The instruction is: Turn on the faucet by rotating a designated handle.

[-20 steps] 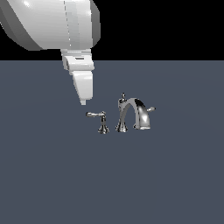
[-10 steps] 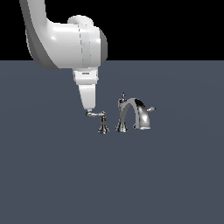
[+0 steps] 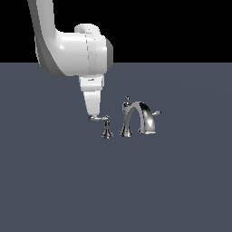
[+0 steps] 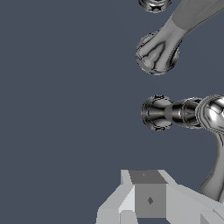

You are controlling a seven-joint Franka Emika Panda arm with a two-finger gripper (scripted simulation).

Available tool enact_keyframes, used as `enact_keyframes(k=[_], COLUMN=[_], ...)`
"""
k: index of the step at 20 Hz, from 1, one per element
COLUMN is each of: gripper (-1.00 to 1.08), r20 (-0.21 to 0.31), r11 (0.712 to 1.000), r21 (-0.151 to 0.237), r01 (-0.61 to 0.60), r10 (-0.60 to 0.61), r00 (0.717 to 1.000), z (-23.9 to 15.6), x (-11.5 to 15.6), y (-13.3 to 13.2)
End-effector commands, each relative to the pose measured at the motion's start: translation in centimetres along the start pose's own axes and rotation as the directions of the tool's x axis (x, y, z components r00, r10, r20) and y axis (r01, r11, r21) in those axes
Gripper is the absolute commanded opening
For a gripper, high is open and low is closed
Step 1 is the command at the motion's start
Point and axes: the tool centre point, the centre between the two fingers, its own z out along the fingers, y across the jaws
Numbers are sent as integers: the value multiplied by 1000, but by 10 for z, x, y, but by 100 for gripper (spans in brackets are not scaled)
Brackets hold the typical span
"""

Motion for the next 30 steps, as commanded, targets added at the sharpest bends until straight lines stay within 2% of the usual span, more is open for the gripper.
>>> enact_keyframes(k=[1,16,18,30], gripper=[-100,-100,-100,-100], r20=[0,1,0,0], r11=[1000,1000,1000,1000], r21=[0,1,10,3], r01=[-1,-1,-14,-5], r10=[1,1,14,5], r00=[1000,1000,1000,1000], z=[0,0,0,0], x=[0,-17,-8,0], y=[0,43,36,76])
